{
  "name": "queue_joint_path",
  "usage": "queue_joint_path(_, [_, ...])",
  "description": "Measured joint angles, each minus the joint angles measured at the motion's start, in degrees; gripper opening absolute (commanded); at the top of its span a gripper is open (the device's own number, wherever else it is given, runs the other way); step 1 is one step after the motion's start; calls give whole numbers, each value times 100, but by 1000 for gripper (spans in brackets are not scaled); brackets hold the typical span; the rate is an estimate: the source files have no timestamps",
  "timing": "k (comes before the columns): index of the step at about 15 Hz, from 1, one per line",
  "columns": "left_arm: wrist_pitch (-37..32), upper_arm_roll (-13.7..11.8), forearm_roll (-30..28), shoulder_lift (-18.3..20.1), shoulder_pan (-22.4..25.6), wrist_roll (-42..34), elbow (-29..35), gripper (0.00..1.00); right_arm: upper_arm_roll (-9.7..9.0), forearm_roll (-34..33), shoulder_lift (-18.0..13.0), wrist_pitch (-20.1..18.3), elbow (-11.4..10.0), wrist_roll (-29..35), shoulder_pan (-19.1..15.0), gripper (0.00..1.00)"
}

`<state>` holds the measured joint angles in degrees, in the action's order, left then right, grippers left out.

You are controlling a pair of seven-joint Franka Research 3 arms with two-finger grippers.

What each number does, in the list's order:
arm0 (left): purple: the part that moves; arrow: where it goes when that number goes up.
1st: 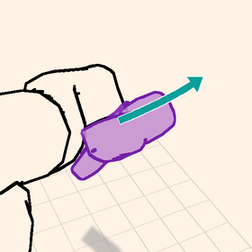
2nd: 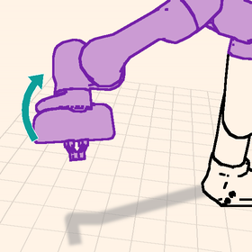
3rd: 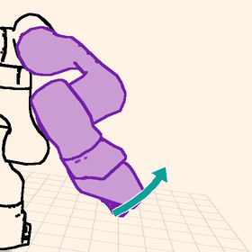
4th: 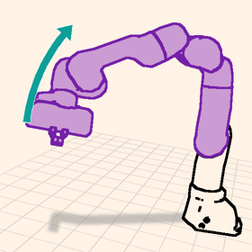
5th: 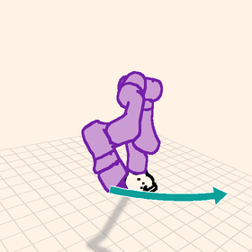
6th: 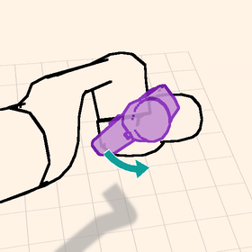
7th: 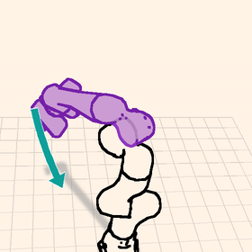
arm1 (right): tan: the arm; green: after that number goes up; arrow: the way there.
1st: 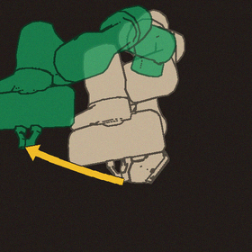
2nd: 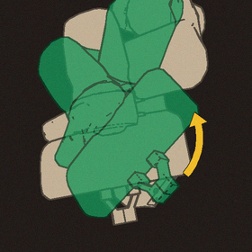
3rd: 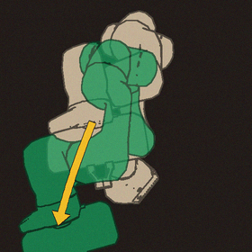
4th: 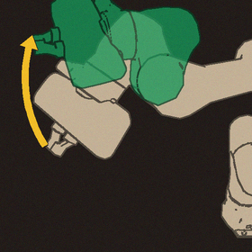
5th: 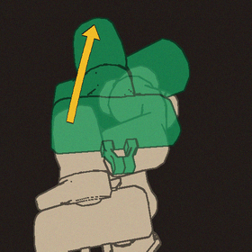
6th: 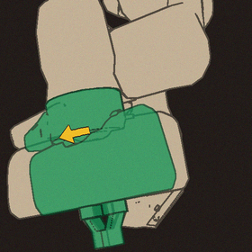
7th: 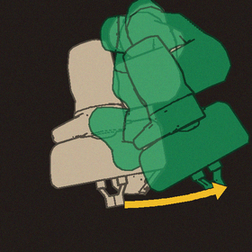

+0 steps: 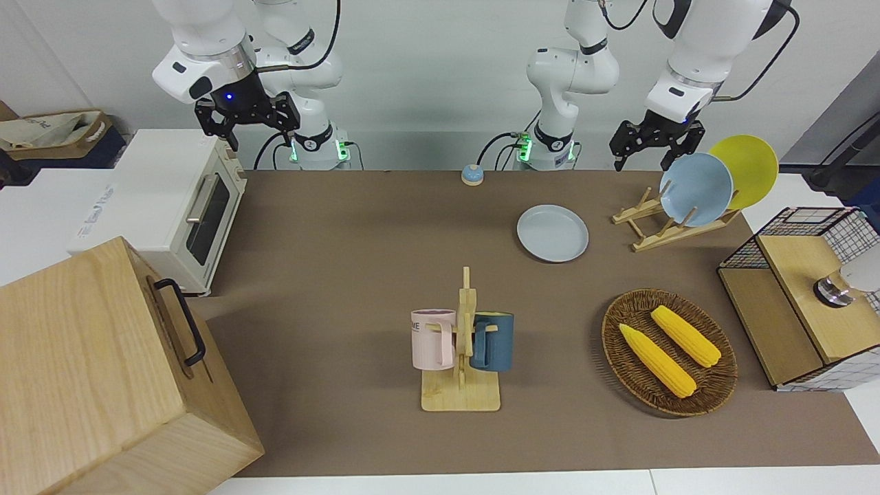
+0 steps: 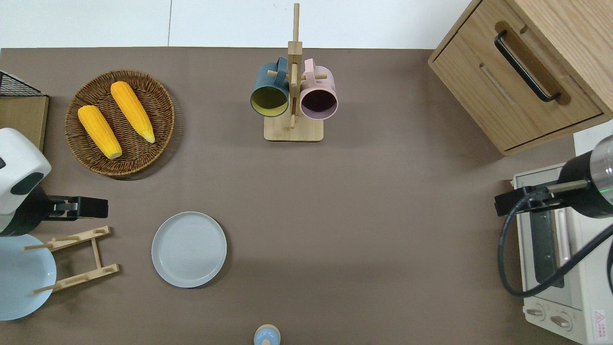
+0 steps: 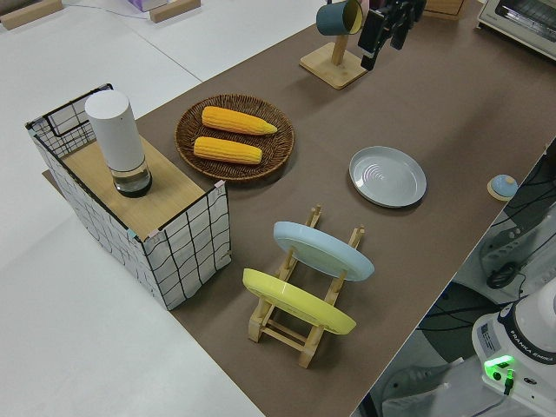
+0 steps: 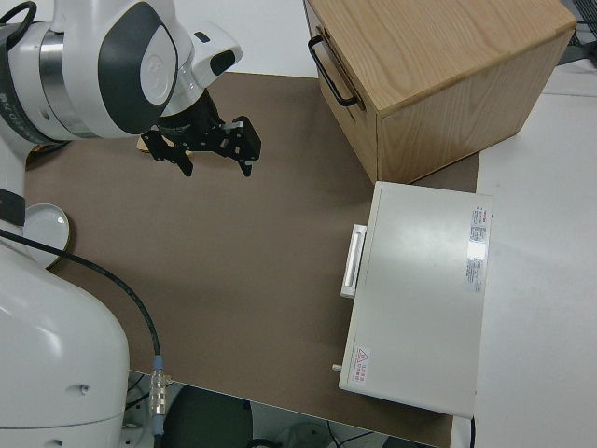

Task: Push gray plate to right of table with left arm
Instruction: 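Move the left gripper down beside the gray plate's near edge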

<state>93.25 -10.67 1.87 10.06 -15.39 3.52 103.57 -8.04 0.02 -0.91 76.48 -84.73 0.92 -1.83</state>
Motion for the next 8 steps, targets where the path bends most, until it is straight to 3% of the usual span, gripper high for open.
queue_joint_path(8, [49,3,0,5,0,294,486,993,0,0,0,0,0,0,0,983])
